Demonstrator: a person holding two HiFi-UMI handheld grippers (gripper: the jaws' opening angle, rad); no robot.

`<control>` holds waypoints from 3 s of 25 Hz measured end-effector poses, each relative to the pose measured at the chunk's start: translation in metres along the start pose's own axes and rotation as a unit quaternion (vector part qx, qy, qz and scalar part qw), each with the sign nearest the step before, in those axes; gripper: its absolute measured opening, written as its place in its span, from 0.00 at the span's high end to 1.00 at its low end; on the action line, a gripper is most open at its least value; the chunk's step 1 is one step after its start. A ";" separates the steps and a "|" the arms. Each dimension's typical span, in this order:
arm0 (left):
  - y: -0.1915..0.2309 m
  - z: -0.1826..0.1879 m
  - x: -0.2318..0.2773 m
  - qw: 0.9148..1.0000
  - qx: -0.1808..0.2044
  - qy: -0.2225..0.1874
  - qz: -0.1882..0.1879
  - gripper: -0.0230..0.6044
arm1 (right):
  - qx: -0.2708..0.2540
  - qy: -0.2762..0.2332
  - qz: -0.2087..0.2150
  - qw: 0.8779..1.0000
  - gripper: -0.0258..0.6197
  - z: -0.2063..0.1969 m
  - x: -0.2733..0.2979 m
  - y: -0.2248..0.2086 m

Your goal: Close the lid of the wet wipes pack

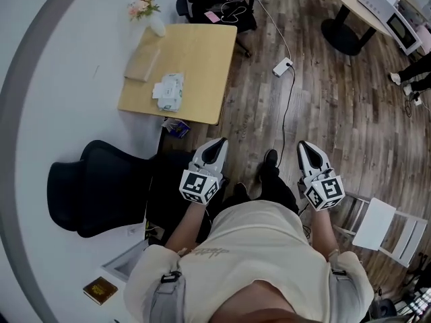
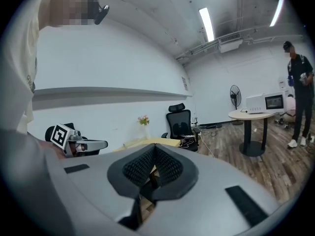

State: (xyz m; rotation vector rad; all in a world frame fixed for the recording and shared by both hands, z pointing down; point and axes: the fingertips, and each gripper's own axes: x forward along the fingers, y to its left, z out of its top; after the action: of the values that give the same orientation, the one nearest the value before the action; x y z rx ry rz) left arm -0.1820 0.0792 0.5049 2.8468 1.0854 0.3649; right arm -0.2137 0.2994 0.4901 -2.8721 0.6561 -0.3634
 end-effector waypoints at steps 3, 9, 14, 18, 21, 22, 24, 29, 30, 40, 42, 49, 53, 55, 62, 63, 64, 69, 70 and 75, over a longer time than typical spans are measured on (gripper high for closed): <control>0.005 0.008 0.036 1.000 0.011 0.009 0.016 0.93 | 0.015 -0.007 0.011 1.000 0.96 0.002 0.024 -0.036; 0.009 0.037 0.123 0.999 0.011 0.003 0.034 0.94 | -0.009 -0.024 0.030 0.999 0.96 0.033 0.071 -0.119; 0.010 0.063 0.181 0.999 0.010 -0.008 0.046 0.93 | -0.027 -0.023 0.048 0.998 0.96 0.053 0.104 -0.172; 0.013 0.069 0.203 0.998 0.002 -0.004 0.057 0.93 | -0.033 -0.014 0.069 0.997 0.96 0.059 0.124 -0.189; 0.020 0.065 0.214 0.998 0.000 0.006 0.069 0.94 | -0.028 -0.006 0.083 0.996 0.96 0.056 0.137 -0.197; 0.021 0.064 0.217 0.997 -0.002 0.008 0.073 0.93 | -0.025 -0.001 0.087 0.996 0.96 0.053 0.141 -0.199; 0.024 0.061 0.223 0.997 -0.006 0.010 0.080 0.93 | -0.019 0.009 0.096 0.995 0.96 0.048 0.149 -0.201; 0.045 0.056 0.232 0.996 -0.007 0.013 0.092 0.93 | -0.031 0.023 0.118 0.992 0.96 0.049 0.176 -0.195; 0.051 0.056 0.236 0.995 -0.009 0.012 0.094 0.93 | -0.038 0.024 0.119 0.992 0.96 0.052 0.181 -0.196; 0.115 0.085 0.303 0.996 -0.020 -0.021 0.087 0.93 | -0.058 0.036 0.116 0.991 0.96 0.089 0.258 -0.219; 0.129 0.094 0.311 0.996 -0.015 -0.026 0.088 0.93 | -0.060 0.036 0.120 0.990 0.96 0.099 0.279 -0.220; 0.199 0.110 0.303 0.992 -0.013 -0.034 0.125 0.93 | -0.077 0.031 0.164 0.983 0.96 0.126 0.365 -0.186; 0.238 0.111 0.287 0.987 -0.019 -0.042 0.157 0.93 | -0.092 0.030 0.207 0.974 0.96 0.133 0.412 -0.151; 0.255 0.112 0.279 0.984 -0.022 -0.045 0.173 0.93 | -0.097 0.028 0.228 0.968 0.96 0.137 0.433 -0.134; 0.295 0.107 0.249 0.966 -0.049 -0.049 0.250 0.93 | -0.115 0.049 0.312 0.942 0.96 0.136 0.489 -0.087; 0.299 0.105 0.245 0.962 -0.054 -0.048 0.263 0.94 | -0.116 0.053 0.324 0.937 0.96 0.134 0.497 -0.082; 0.303 0.102 0.241 0.958 -0.058 -0.047 0.276 0.93 | -0.115 0.057 0.338 0.932 0.96 0.132 0.505 -0.076; 0.325 0.093 0.222 0.931 -0.081 -0.040 0.353 0.93 | -0.123 0.077 0.417 0.897 0.96 0.123 0.544 -0.046; 0.328 0.092 0.218 0.924 -0.090 -0.042 0.369 0.94 | -0.128 0.081 0.436 0.887 0.96 0.121 0.550 -0.039; 0.343 0.091 0.188 0.880 -0.115 -0.055 0.458 0.93 | -0.158 0.083 0.525 0.832 0.96 0.118 0.584 0.001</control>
State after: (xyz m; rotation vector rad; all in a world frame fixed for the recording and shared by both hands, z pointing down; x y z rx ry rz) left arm 0.1980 -0.0513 0.5053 2.8910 -0.3805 0.3269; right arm 0.3277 0.0516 0.4917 -2.2172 2.2983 -0.3266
